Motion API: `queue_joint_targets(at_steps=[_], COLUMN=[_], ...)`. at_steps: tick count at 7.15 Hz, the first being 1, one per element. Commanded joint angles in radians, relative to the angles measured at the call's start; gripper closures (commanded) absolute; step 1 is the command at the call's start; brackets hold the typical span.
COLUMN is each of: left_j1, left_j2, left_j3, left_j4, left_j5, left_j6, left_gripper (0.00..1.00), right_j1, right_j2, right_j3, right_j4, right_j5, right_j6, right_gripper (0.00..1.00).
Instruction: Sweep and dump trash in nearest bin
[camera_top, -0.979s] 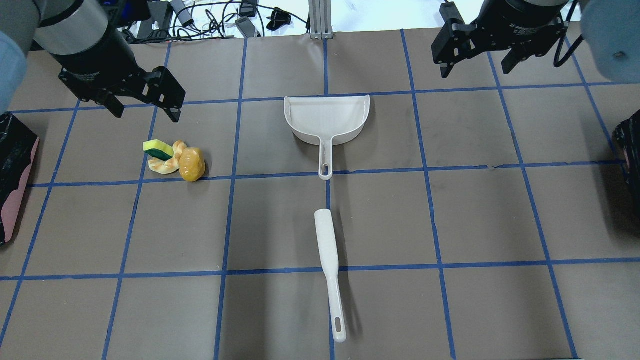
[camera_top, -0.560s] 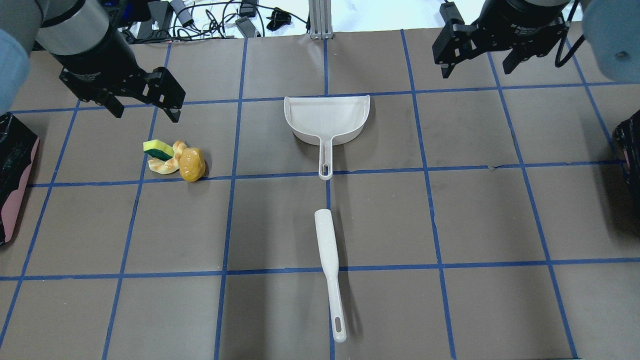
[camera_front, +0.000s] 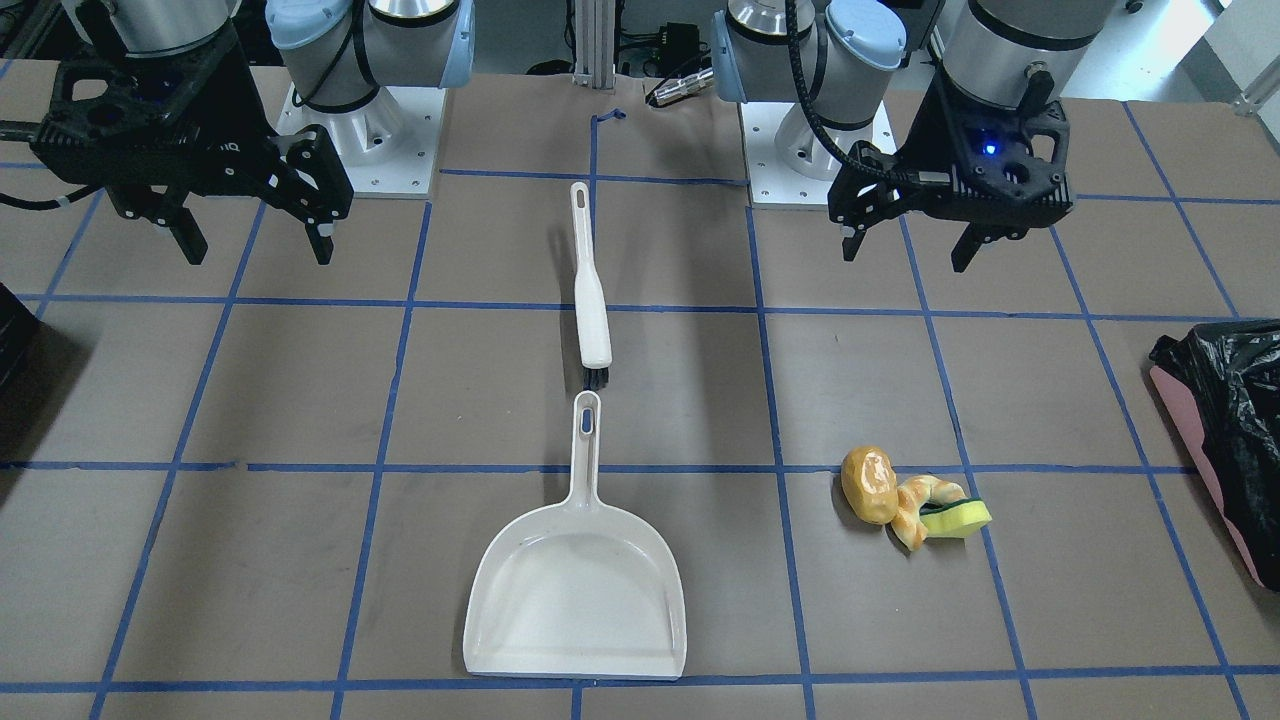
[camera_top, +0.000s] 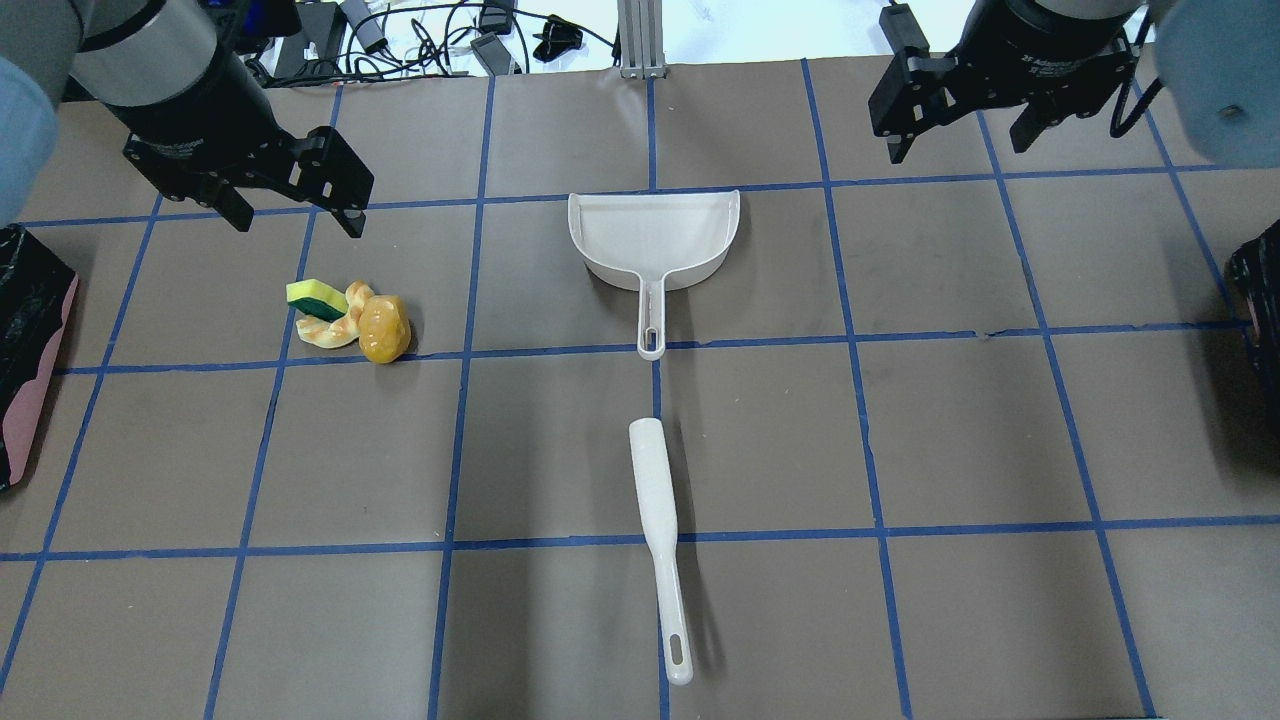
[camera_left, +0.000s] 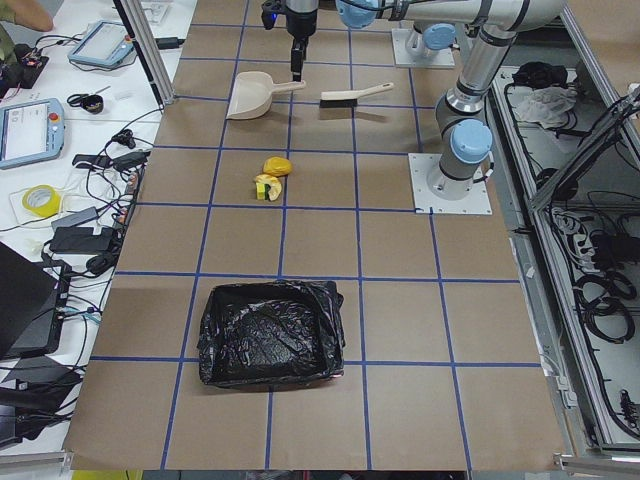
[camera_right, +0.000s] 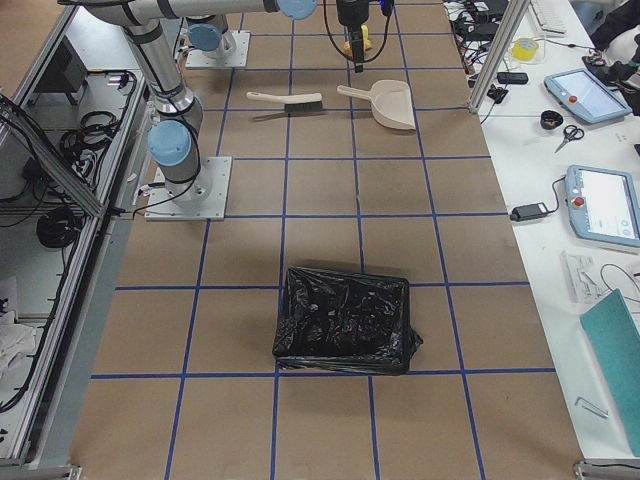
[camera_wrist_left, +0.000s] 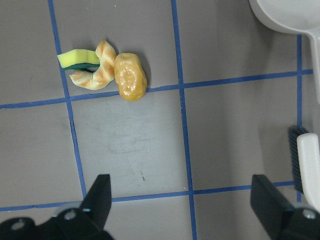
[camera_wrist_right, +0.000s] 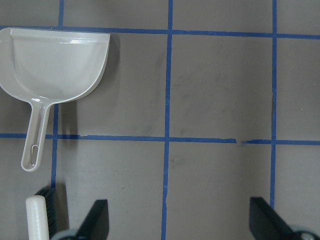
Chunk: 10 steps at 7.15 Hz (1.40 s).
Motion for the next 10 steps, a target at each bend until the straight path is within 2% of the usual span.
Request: queue_joint_targets(at_steps=[1,3,5,6,8,9,10], left_j1=[0.007,0.007,0.008,0.013,0.025,0.025,0.022], left_j2=[0.005,0.007,-0.001,-0.012,-0.048,-0.100,-0.157], left_j3=[-0.001,-0.013,-0.014,-0.015,-0.007,0.003,0.016], left_j4=[0.003,0.007,0.016,0.018,0.103,0.121,0.204], left_j5=[-0.014,-0.014,-0.002,-0.005,-0.005,-0.002,-0.003], left_j6=[-0.005,-0.086,-0.071,-0.071,-0.058,-0.073,-0.070], left_gripper=[0.00,0.00,0.00,0.00,0.00,0.00,0.00], right_j1=[0.000,0.000,0.004,0.006,0.015,0.024,0.042], right_j2=[0.001,0.001,-0.001,-0.010,-0.017,-0.037,-0.056], right_j3=[0.001,0.001,0.017,0.052,0.108,0.155,0.216], right_j4=[-0.007,-0.004,0.010,0.010,0.012,0.012,0.010], right_j5=[-0.002,0.000,0.008,0.000,0.017,0.020,0.037], right_j6=[-0.027,-0.021,-0.008,-0.007,-0.008,-0.007,0.039], right_gripper=[0.00,0.00,0.00,0.00,0.00,0.00,0.00])
